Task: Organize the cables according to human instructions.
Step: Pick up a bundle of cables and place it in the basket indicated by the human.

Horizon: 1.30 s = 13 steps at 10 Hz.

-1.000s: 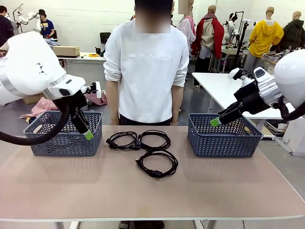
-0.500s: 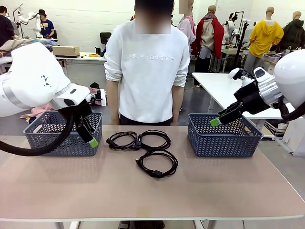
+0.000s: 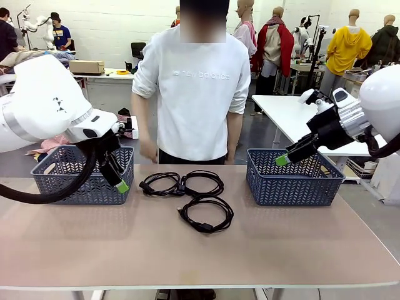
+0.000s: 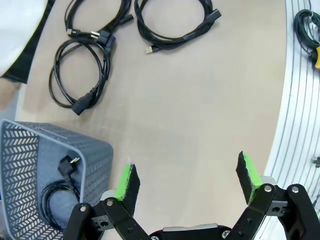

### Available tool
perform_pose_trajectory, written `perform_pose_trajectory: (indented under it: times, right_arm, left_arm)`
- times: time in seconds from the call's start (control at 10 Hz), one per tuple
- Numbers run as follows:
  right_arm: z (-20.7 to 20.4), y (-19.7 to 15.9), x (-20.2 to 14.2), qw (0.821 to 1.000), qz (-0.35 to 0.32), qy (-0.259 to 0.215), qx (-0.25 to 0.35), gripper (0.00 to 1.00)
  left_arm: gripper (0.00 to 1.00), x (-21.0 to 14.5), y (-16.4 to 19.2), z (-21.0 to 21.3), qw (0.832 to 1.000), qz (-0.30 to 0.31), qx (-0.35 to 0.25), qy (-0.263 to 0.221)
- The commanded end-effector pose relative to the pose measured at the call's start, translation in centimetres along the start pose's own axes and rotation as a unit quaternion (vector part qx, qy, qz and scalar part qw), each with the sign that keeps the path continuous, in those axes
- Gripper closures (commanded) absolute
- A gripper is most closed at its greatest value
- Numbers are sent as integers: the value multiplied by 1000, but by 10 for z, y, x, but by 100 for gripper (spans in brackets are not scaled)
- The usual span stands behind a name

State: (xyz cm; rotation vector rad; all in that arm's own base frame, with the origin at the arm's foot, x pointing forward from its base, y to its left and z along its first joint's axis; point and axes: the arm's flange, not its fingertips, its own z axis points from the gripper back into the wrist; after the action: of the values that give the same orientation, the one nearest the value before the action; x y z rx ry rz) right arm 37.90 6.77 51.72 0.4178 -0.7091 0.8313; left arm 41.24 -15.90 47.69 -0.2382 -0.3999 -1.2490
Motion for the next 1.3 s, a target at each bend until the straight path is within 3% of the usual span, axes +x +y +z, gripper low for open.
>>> perform_pose_trajectory:
  times: [0.0,1.2]
  right_arm:
    - [-1,-2,1,1000,5,-9,7,0]
    - [-1,-2,1,1000,5,-9,7,0]
  left_arm:
    - [0,-1,1,3,1000,2,-2,1]
    - [0,-1,1,3,1000,2,-2,1]
